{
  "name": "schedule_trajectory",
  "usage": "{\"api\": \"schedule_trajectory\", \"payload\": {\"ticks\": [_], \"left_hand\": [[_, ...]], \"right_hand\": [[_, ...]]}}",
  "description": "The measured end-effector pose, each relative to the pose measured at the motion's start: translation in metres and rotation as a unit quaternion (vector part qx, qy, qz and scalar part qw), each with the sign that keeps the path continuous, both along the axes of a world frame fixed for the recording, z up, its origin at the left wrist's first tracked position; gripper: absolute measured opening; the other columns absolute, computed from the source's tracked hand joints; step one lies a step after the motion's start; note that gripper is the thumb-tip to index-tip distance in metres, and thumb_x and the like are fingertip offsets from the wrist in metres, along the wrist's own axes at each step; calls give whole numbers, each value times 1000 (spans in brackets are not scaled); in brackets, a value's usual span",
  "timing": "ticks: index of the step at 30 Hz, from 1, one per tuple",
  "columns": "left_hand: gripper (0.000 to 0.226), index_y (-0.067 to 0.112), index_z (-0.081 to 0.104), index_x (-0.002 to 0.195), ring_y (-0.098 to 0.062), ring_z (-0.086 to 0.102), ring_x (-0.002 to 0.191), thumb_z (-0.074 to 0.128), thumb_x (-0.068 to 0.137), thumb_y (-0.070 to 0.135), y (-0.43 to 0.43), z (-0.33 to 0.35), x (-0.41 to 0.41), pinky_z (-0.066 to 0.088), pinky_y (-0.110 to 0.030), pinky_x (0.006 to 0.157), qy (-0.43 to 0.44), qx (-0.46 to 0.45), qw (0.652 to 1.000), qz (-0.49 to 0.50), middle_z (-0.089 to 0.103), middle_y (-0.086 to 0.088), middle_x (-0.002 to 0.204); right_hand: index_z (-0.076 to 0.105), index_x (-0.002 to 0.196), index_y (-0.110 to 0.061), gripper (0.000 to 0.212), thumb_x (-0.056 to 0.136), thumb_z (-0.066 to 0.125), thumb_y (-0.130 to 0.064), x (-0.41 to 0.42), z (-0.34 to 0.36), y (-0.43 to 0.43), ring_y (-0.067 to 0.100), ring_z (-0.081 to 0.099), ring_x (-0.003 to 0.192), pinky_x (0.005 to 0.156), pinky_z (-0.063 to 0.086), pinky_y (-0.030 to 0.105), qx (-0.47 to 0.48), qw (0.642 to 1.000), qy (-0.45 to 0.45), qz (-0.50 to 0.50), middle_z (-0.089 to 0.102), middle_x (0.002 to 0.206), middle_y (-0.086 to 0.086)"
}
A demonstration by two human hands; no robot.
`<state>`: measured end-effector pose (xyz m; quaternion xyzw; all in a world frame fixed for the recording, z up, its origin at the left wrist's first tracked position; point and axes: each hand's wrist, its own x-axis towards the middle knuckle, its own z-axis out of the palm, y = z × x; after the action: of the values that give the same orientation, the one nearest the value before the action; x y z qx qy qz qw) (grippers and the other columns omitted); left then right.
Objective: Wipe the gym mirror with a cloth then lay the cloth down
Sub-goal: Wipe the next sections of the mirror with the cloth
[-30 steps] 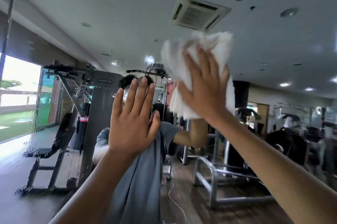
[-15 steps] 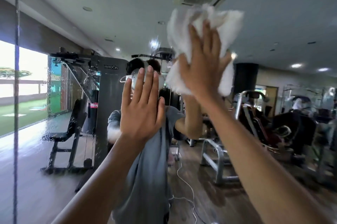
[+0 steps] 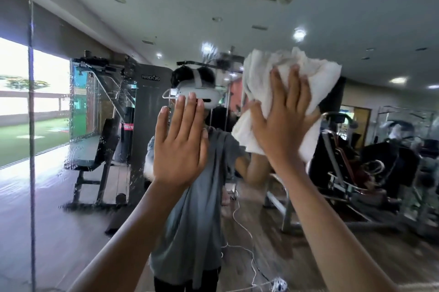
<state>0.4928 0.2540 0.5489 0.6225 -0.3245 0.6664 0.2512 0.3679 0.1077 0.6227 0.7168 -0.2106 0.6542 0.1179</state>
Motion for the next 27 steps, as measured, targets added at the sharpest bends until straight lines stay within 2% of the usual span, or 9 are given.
{"api": "schedule_trajectory", "payload": {"ticks": [2, 7, 10, 14, 17, 19, 22, 25, 27], "left_hand": [[57, 4, 34, 154, -31, 25, 151, 41, 101, 22, 2, -8, 0, 19, -54, 122, 8, 4, 1000, -9, 27, -14, 163], [58, 4, 32, 155, -32, 24, 152, 39, 101, 23, 9, -66, -2, 20, -54, 122, 30, 24, 999, -22, 27, -14, 163], [56, 3, 34, 154, -32, 23, 152, 39, 102, 25, 12, -78, 0, 22, -55, 121, 39, 34, 999, -14, 27, -14, 163], [56, 3, 35, 154, -32, 24, 152, 41, 102, 23, 8, -77, -3, 24, -56, 120, 45, 26, 999, 3, 26, -14, 163], [57, 3, 34, 154, -32, 23, 152, 41, 102, 23, 8, -79, -2, 22, -55, 122, 46, 25, 999, 10, 26, -14, 163], [56, 3, 35, 154, -31, 24, 152, 40, 102, 24, 9, -78, -1, 20, -53, 123, 41, 22, 999, 10, 28, -15, 162], [56, 3, 36, 153, -32, 25, 151, 40, 102, 24, 9, -82, -1, 20, -53, 123, 33, 18, 999, 3, 28, -14, 162], [60, 3, 32, 155, -32, 22, 152, 36, 99, 26, 13, -97, 0, 18, -54, 123, 42, 41, 998, -13, 25, -15, 163], [59, 3, 34, 154, -33, 21, 152, 38, 99, 25, 18, -112, 1, 20, -56, 121, 41, 54, 998, -16, 26, -15, 163]], "right_hand": [[35, 154, -28, 68, 92, 38, -57, 12, -14, 17, 26, 22, 150, 108, 19, 52, -41, 999, 11, -6, 23, 164, 7], [30, 154, -31, 77, 84, 53, -54, 2, -102, 6, 28, 26, 149, 100, 32, 56, -216, 966, 140, -2, 24, 163, 8], [34, 151, -34, 78, 79, 57, -54, -21, -138, -21, 25, 29, 147, 98, 34, 58, -246, 953, 175, 5, 28, 161, 5], [38, 147, -33, 68, 82, 50, -49, -33, -100, -40, 25, 26, 145, 102, 29, 59, -115, 987, 108, 25, 29, 160, 5], [41, 150, -29, 65, 88, 48, -49, -11, -58, -15, 23, 22, 147, 107, 15, 48, 30, 998, -36, 42, 28, 162, 5], [40, 151, -29, 66, 90, 48, -52, 5, -56, 7, 23, 22, 148, 104, 10, 39, 34, 998, -50, 29, 27, 162, 6], [41, 151, -30, 68, 87, 49, -51, 12, -98, 27, 24, 25, 149, 101, 22, 46, -63, 997, 41, 28, 27, 162, 7], [40, 151, -33, 71, 84, 54, -53, -2, -163, 11, 24, 22, 150, 102, 28, 53, -216, 963, 164, 16, 28, 162, 6], [35, 150, -36, 76, 81, 55, -58, -19, -190, -15, 20, 13, 153, 103, 28, 56, -262, 943, 203, 8, 25, 163, 2]]}}
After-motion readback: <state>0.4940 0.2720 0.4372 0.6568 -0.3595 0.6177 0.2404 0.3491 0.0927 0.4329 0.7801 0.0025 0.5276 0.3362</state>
